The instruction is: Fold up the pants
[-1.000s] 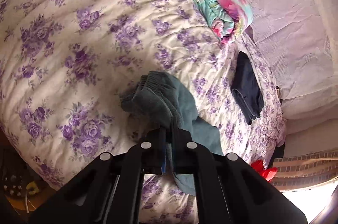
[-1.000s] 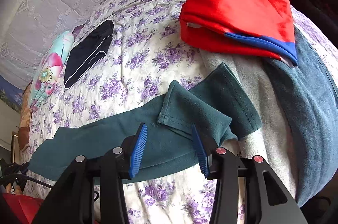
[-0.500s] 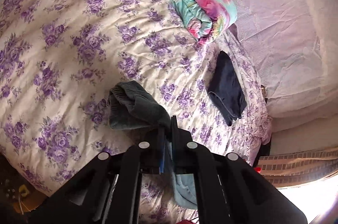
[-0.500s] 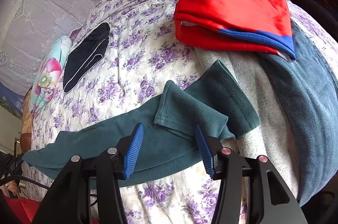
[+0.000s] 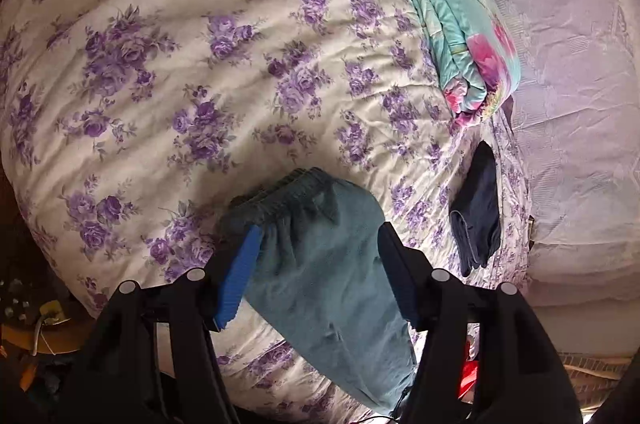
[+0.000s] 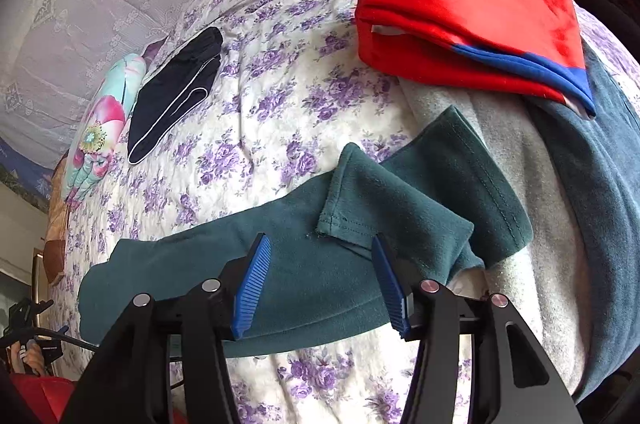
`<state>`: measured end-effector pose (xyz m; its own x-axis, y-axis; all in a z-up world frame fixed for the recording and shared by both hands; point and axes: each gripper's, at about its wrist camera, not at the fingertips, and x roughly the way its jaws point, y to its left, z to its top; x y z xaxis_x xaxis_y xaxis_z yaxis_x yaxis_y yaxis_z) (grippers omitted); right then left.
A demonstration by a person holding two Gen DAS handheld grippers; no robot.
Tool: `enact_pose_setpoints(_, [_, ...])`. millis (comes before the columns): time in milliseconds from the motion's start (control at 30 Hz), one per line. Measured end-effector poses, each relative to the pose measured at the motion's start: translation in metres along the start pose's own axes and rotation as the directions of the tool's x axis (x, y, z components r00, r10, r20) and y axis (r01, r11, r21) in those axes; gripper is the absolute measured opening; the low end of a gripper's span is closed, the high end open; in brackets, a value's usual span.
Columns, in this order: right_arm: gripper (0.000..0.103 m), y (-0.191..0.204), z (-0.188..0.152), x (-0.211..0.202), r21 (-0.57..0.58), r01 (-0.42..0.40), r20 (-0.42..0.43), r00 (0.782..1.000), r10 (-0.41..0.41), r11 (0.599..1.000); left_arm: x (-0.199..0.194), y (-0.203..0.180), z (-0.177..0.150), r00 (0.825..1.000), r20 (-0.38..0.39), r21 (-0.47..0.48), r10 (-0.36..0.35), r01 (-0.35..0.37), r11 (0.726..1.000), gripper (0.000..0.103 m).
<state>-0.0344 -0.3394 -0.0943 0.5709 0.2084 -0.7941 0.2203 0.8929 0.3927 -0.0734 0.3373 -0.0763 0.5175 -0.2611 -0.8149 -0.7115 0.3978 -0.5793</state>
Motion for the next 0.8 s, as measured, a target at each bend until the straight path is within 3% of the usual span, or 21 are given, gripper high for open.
enact_pose_setpoints(267, [0.058,-0.003,0.001,0.001,0.010,0.008,-0.006,1.000,-0.008,1.000,0.025,0.029,-0.002,0.996,-0.025,-0.013,0.084,-0.084,0.996,0.059])
enact_pose_setpoints(400, [0.058,-0.002,0.000,-0.001,-0.005,0.013,0.002,1.000,-0.013,1.000,0.026,0.029,-0.004,0.997,0.031,-0.005,0.073,-0.073,0.997,0.043])
enact_pose_setpoints(533, [0.059,-0.001,-0.002,-0.002,-0.002,0.016,0.002,1.000,-0.016,1.000,0.027,0.012,-0.003,0.994,0.033,0.082,0.103,-0.106,0.991,0.043])
enact_pose_setpoints(800, [0.059,0.002,-0.005,-0.001,-0.004,0.012,-0.007,1.000,-0.012,1.000,0.034,0.019,-0.004,0.994,0.005,0.048,0.111,-0.111,0.993,0.043])
